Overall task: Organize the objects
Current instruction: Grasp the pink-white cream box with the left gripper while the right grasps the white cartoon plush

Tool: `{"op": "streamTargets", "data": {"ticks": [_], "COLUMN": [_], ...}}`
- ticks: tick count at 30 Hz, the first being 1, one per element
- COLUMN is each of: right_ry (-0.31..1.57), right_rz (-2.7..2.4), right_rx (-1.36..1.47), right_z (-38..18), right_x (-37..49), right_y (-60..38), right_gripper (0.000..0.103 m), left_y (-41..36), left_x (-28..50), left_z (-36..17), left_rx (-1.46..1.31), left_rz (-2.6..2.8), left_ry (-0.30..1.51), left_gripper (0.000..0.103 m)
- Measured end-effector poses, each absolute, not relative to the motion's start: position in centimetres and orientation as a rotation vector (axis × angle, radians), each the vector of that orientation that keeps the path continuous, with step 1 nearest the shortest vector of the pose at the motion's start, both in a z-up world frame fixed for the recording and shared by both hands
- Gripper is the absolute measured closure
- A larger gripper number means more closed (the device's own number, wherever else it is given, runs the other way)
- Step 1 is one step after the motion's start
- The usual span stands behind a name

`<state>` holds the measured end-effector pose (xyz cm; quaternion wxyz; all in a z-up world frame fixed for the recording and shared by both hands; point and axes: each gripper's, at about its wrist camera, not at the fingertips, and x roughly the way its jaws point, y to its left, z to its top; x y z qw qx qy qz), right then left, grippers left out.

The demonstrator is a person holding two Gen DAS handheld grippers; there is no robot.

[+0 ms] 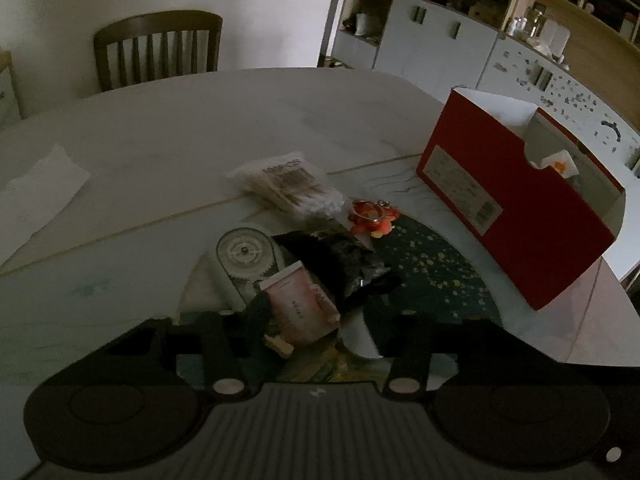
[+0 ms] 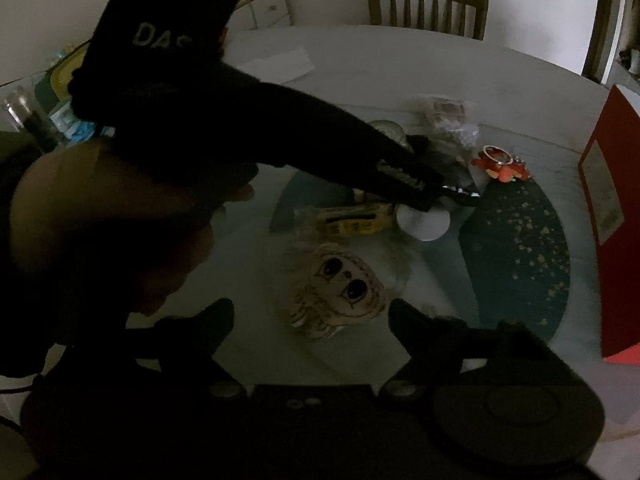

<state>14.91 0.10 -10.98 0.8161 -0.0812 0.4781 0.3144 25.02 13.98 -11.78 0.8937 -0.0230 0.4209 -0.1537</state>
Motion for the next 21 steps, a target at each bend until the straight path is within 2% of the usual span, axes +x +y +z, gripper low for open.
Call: {"op": "streamTargets", "data": {"ticks": [2,10,14,16,17,21], "right_ry": [1.024,1.037,1.037,1.041,1.042,1.040], "right_rz": [0.672,0.686,0.695,0.691,0.690,0.684], "right_rx": [-0.176,-0.175,-0.189,-0.187,-0.179,-0.165], "right_z": [-11.10,-11.38,-11.48,-11.55,-11.56,-11.48], "right_x": [15.00,15.12,15.01,15.05,15.13,15.18], "right_y": [0.16,0.16,0.26,0.10,-0.08,-0.62], "right_gripper": [0.033,0.048,0.067,0.072,0.079,0.092], "left_y": [13.92,14.56,14.21,13.98,13.87,13.91], "left_x": [25.15,25.50,25.58,25.53,25.51,25.43], "left_z": [-11.78,-11.79,-11.73,-11.70,-11.67,-11.61], "left_rx": [-0.041,-0.064,-0.049,-0.037,-0.030,-0.040], "left_rz": [-0.317,-0.314,-0.306,-0.304,-0.297,-0.293], "left_ry": [0.871,0.877,0.884,0.885,0.887,0.892], "left_gripper": [0.057,0.059,0.059,0.064,0.072,0.079]}}
